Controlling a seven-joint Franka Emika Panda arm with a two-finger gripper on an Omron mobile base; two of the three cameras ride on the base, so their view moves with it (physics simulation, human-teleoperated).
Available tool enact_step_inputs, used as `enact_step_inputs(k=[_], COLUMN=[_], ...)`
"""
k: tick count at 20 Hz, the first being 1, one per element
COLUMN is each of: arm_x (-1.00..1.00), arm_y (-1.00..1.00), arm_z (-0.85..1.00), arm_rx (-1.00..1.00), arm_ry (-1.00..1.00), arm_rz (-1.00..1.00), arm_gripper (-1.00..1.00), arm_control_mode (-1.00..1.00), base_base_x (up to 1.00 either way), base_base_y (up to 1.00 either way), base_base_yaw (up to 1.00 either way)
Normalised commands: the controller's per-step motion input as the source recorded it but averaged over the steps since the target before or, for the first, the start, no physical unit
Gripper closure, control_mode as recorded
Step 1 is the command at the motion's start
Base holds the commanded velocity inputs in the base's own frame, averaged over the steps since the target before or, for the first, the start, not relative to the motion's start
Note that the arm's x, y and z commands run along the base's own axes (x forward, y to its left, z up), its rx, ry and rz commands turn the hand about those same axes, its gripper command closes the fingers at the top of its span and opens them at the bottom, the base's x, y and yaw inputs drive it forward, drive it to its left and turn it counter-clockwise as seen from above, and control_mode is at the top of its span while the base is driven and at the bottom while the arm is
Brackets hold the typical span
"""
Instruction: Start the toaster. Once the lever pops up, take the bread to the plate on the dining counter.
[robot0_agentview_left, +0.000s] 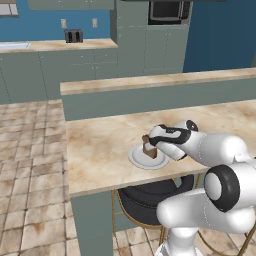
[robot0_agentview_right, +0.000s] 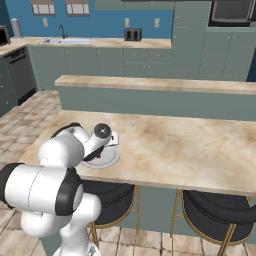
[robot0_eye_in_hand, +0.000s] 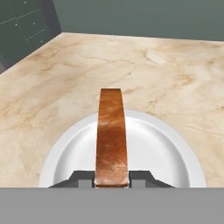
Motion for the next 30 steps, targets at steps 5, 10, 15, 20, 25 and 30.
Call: enact_step_inputs(k=[5, 10, 15, 20, 25, 30], arm_x=[0.0, 0.0, 0.0, 0.0, 0.0, -0.01], arm_y=[0.0, 0.0, 0.0, 0.0, 0.0, 0.0], arm_z=[0.0, 0.0, 0.02, 0.17, 0.25, 0.32], arm_rx=[0.0, 0.0, 0.0, 0.0, 0.0, 0.0], arm_ry=[0.0, 0.0, 0.0, 0.0, 0.0, 0.0], arm_rz=[0.0, 0.0, 0.0, 0.0, 0.0, 0.0], arm_gripper=[-1.0, -1.0, -1.0, -1.0, -1.0, -1.0], arm_control_mode=[-1.0, -1.0, -1.0, -1.0, -1.0, -1.0], base_base_x=[0.0, 0.0, 0.0, 0.0, 0.0, 0.0], base_base_y=[0.0, 0.0, 0.0, 0.0, 0.0, 0.0], base_base_yaw=[0.0, 0.0, 0.0, 0.0, 0.0, 0.0])
